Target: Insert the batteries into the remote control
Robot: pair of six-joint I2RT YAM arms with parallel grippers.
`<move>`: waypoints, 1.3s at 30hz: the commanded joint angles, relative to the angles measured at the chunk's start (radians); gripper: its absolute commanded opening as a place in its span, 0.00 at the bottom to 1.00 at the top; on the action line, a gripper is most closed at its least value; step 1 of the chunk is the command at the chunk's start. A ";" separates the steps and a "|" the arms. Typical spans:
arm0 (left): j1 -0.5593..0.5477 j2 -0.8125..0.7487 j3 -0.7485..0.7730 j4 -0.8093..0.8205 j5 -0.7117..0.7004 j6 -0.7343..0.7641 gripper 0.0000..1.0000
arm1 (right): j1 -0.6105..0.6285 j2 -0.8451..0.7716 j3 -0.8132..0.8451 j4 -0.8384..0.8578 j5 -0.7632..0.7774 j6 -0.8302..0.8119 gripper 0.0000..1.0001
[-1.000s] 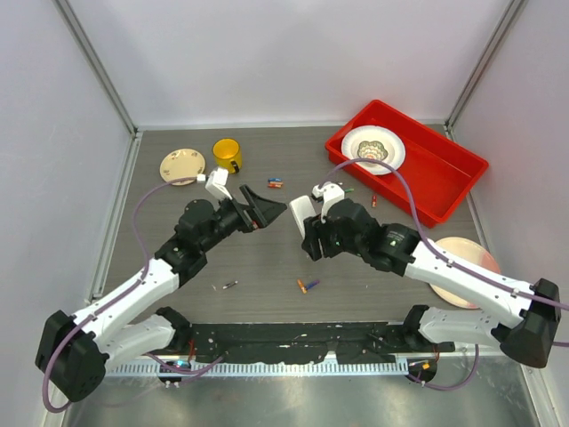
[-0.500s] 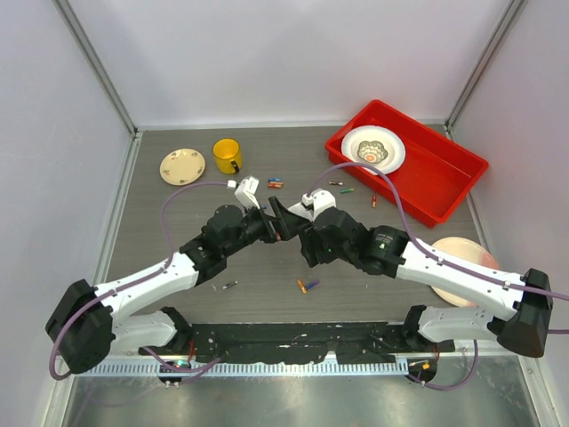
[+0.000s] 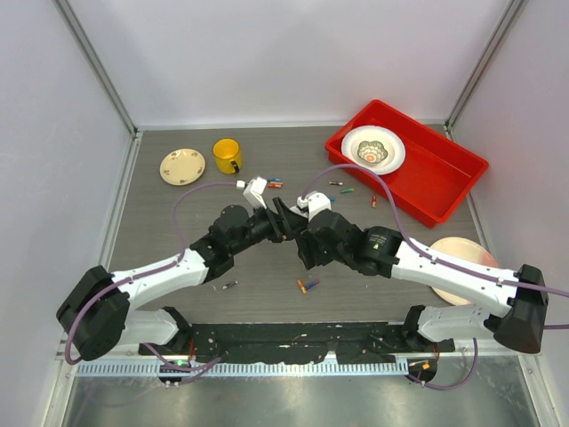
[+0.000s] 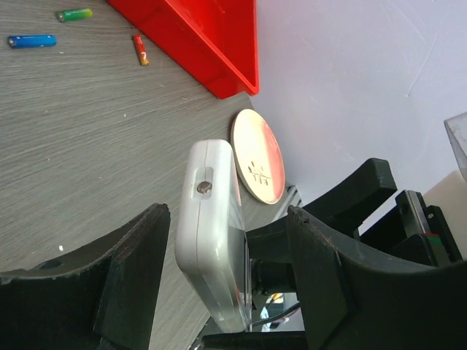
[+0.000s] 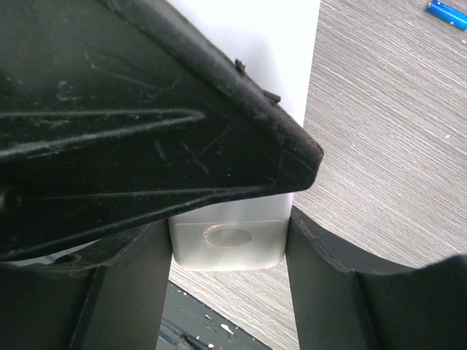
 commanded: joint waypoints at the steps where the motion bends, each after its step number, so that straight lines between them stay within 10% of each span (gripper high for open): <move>1: -0.009 -0.005 -0.022 0.130 0.025 -0.018 0.68 | 0.006 -0.013 0.050 0.045 0.031 0.016 0.01; 13: -0.029 0.013 -0.091 0.191 0.016 -0.031 0.43 | 0.006 -0.011 0.033 0.054 0.031 0.019 0.01; 19: -0.030 0.030 -0.074 0.187 0.013 -0.021 0.09 | 0.006 -0.013 0.030 0.056 0.033 0.021 0.01; 26: -0.031 0.042 -0.057 0.183 -0.003 -0.025 0.52 | 0.006 -0.018 0.024 0.053 0.025 0.024 0.01; 39: -0.030 0.018 -0.062 0.229 -0.050 -0.021 0.55 | 0.006 -0.016 0.017 0.059 0.014 0.027 0.01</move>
